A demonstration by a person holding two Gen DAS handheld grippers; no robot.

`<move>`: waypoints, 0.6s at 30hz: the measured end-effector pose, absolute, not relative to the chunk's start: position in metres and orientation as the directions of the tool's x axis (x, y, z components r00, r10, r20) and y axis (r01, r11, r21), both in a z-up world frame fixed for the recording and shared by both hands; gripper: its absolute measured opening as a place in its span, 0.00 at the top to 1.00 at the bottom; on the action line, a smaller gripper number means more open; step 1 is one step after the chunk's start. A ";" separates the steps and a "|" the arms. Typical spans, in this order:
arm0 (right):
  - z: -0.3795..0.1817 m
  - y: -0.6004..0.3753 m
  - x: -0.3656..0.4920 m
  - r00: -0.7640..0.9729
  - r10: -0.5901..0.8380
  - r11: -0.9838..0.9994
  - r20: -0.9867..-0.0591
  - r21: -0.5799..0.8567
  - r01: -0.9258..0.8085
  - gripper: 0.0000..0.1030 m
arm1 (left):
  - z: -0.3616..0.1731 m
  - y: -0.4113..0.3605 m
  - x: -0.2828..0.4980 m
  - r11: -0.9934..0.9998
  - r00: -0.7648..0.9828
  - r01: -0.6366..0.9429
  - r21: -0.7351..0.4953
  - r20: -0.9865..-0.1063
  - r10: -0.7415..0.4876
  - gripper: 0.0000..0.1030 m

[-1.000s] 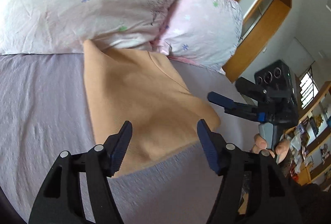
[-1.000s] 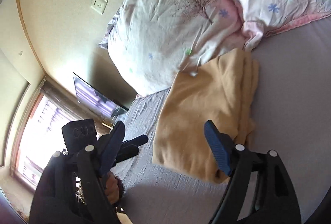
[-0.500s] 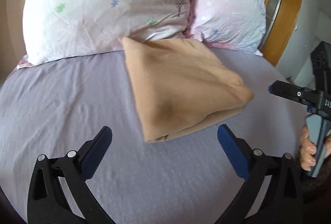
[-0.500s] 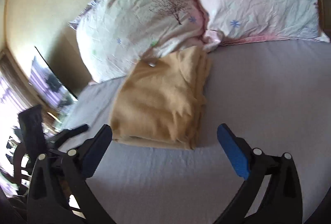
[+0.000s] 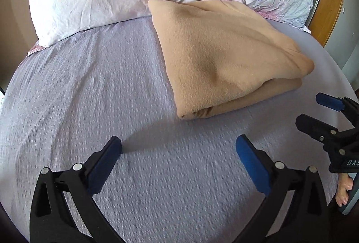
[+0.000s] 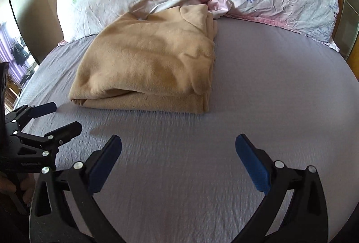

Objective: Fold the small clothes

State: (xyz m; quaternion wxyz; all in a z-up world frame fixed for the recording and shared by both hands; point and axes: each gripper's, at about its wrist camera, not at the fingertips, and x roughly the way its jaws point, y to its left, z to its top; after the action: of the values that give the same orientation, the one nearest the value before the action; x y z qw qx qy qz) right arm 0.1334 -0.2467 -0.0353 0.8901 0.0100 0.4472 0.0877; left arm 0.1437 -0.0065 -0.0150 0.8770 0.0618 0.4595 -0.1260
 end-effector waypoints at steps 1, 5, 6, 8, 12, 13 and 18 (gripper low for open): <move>-0.037 -0.245 0.134 0.582 0.153 0.986 -0.799 0.083 -0.146 0.02 | -0.016 -0.009 0.144 0.962 0.546 0.273 0.016 -0.826 -0.141 0.01; -0.039 -0.242 0.135 0.567 0.141 0.987 -0.812 0.069 -0.148 0.02 | -0.016 -0.008 0.145 0.963 0.547 0.270 0.015 -0.826 -0.140 0.01; -0.039 -0.241 0.135 0.567 0.139 0.987 -0.812 0.065 -0.148 0.02 | -0.016 -0.008 0.145 0.962 0.547 0.271 0.016 -0.826 -0.141 0.01; -0.039 -0.240 0.136 0.565 0.132 0.987 -0.815 0.057 -0.149 0.02 | -0.016 -0.008 0.145 0.962 0.547 0.272 0.016 -0.825 -0.141 0.01; -0.040 -0.236 0.136 0.564 0.107 0.988 -0.819 0.023 -0.155 0.02 | -0.016 -0.008 0.145 0.963 0.547 0.270 0.016 -0.825 -0.140 0.01; -0.041 -0.235 0.136 0.562 0.100 0.987 -0.821 0.012 -0.159 0.02 | -0.016 -0.008 0.145 0.963 0.547 0.271 0.016 -0.825 -0.140 0.01; -0.041 -0.235 0.137 0.561 0.097 0.987 -0.822 0.008 -0.159 0.02 | -0.016 -0.008 0.145 0.963 0.547 0.271 0.016 -0.825 -0.140 0.01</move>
State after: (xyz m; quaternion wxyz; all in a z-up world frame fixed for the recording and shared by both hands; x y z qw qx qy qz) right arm 0.1367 -0.2346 -0.0414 0.8829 -0.0337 0.4626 0.0726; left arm 0.1446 -0.0081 -0.0158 0.8766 0.0708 0.4613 -0.1172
